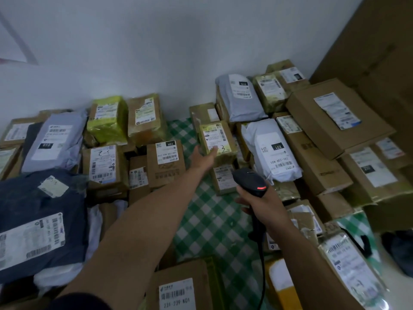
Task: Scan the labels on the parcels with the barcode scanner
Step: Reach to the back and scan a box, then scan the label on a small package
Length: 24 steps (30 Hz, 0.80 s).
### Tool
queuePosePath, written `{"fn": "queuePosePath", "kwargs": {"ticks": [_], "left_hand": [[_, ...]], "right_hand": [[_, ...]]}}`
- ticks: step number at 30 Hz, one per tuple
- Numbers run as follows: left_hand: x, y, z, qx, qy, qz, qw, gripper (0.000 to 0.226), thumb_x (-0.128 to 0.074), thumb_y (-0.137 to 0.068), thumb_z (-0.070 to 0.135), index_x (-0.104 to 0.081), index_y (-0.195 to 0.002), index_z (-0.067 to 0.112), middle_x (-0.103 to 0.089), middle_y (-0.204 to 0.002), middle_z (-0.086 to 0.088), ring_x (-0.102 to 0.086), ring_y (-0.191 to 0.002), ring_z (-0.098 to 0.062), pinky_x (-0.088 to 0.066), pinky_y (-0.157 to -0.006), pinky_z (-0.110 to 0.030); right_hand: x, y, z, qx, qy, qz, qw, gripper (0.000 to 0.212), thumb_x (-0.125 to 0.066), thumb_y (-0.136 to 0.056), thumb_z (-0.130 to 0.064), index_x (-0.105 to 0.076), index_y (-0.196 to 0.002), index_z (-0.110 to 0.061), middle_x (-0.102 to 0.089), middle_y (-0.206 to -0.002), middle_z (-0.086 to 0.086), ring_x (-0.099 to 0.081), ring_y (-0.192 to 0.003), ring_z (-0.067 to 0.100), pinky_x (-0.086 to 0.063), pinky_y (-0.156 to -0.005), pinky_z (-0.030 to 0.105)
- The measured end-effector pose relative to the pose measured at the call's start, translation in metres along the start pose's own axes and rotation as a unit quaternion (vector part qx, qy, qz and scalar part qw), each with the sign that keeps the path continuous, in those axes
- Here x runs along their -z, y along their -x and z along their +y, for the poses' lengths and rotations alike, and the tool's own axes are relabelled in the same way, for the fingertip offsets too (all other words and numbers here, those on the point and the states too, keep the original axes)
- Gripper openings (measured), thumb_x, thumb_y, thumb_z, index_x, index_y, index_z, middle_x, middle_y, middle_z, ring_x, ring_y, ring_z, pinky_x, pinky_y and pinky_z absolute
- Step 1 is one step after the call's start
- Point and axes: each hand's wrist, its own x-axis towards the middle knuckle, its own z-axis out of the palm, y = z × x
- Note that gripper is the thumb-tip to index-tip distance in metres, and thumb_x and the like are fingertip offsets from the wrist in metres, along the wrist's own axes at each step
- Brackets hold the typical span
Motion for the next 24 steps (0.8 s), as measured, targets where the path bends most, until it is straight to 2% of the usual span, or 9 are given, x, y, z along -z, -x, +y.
{"fn": "queuePosePath", "kwargs": {"ticks": [3,5,7,11,14,17,20,22,24], "left_hand": [[-0.005,-0.015,-0.017,0.003,0.091,-0.054,0.994,0.058,-0.066,-0.099,0.038,-0.042,-0.152,0.035,-0.059,-0.146,-0.003,-0.064,-0.119,-0.023,-0.057,-0.086,-0.036],[-0.005,-0.015,-0.023,-0.018,0.11,-0.054,0.992,0.055,-0.067,-0.1,0.033,-0.046,-0.151,0.035,-0.064,-0.139,0.001,-0.067,-0.108,-0.013,-0.055,-0.077,-0.028],[-0.001,-0.003,-0.022,-0.05,0.101,-0.038,0.993,0.054,-0.064,-0.102,0.029,-0.044,-0.152,0.034,-0.064,-0.136,0.004,-0.064,-0.105,-0.006,-0.051,-0.082,-0.026],[0.014,0.04,-0.018,-0.088,0.095,-0.012,0.992,0.059,-0.057,-0.105,0.031,-0.031,-0.158,0.036,-0.055,-0.14,0.01,-0.051,-0.124,-0.011,-0.036,-0.101,-0.032],[0.031,0.083,-0.029,-0.104,0.104,0.003,0.989,0.068,-0.064,-0.101,0.028,-0.027,-0.157,0.038,-0.048,-0.147,0.012,-0.046,-0.129,-0.011,-0.034,-0.11,-0.038],[0.047,0.126,-0.05,-0.093,0.106,0.023,0.99,0.078,-0.076,-0.092,0.031,-0.026,-0.147,0.057,-0.049,-0.152,0.008,-0.05,-0.136,-0.019,-0.036,-0.117,-0.053],[0.053,0.167,-0.058,-0.088,0.109,0.04,0.989,0.085,-0.081,-0.082,0.04,-0.024,-0.13,0.08,-0.048,-0.153,0.009,-0.049,-0.138,-0.019,-0.037,-0.117,-0.056],[0.053,0.194,-0.059,-0.109,0.112,0.045,0.987,0.088,-0.08,-0.086,0.039,-0.018,-0.135,0.078,-0.046,-0.153,0.012,-0.05,-0.133,-0.01,-0.041,-0.112,-0.043],[0.051,0.212,-0.062,-0.137,0.11,0.041,0.984,0.09,-0.074,-0.095,0.03,-0.012,-0.15,0.062,-0.045,-0.149,0.014,-0.055,-0.11,0.014,-0.044,-0.092,-0.02]], "right_hand": [[0.003,-0.004,0.002,-0.001,-0.001,0.004,1.0,0.04,-0.08,-0.09,-0.02,-0.062,-0.122,-0.035,-0.076,-0.11,-0.007,-0.077,-0.094,0.014,-0.058,-0.07,0.027],[0.005,-0.005,0.004,0.002,0.001,0.011,1.0,0.044,-0.081,-0.09,-0.021,-0.061,-0.128,-0.032,-0.076,-0.112,-0.006,-0.077,-0.094,0.014,-0.058,-0.069,0.027],[0.006,-0.004,0.004,0.009,0.001,0.015,1.0,0.047,-0.082,-0.089,-0.022,-0.061,-0.131,-0.031,-0.076,-0.113,-0.005,-0.077,-0.094,0.015,-0.058,-0.071,0.029],[0.004,0.002,0.0,0.025,-0.001,0.022,0.999,0.049,-0.083,-0.088,-0.023,-0.062,-0.132,-0.03,-0.076,-0.113,-0.004,-0.077,-0.096,0.016,-0.058,-0.073,0.031],[-0.003,0.015,-0.01,0.046,0.005,0.029,0.999,0.039,-0.084,-0.087,-0.027,-0.064,-0.119,-0.036,-0.074,-0.11,-0.007,-0.071,-0.101,0.013,-0.056,-0.074,0.027],[-0.011,0.033,-0.021,0.082,0.012,0.026,0.996,0.033,-0.083,-0.088,-0.027,-0.061,-0.109,-0.042,-0.071,-0.108,-0.013,-0.067,-0.098,0.004,-0.052,-0.075,0.024],[-0.018,0.051,-0.031,0.114,0.015,0.022,0.993,0.042,-0.085,-0.085,-0.029,-0.064,-0.122,-0.034,-0.073,-0.11,-0.012,-0.07,-0.101,0.006,-0.06,-0.08,0.029],[-0.023,0.061,-0.035,0.13,0.033,0.008,0.991,0.051,-0.087,-0.084,-0.031,-0.063,-0.129,-0.029,-0.074,-0.111,-0.013,-0.07,-0.103,0.007,-0.061,-0.091,0.038],[-0.028,0.071,-0.038,0.143,0.04,-0.009,0.989,0.052,-0.086,-0.084,-0.03,-0.064,-0.13,-0.026,-0.076,-0.11,-0.012,-0.072,-0.102,0.006,-0.061,-0.092,0.04]]}}
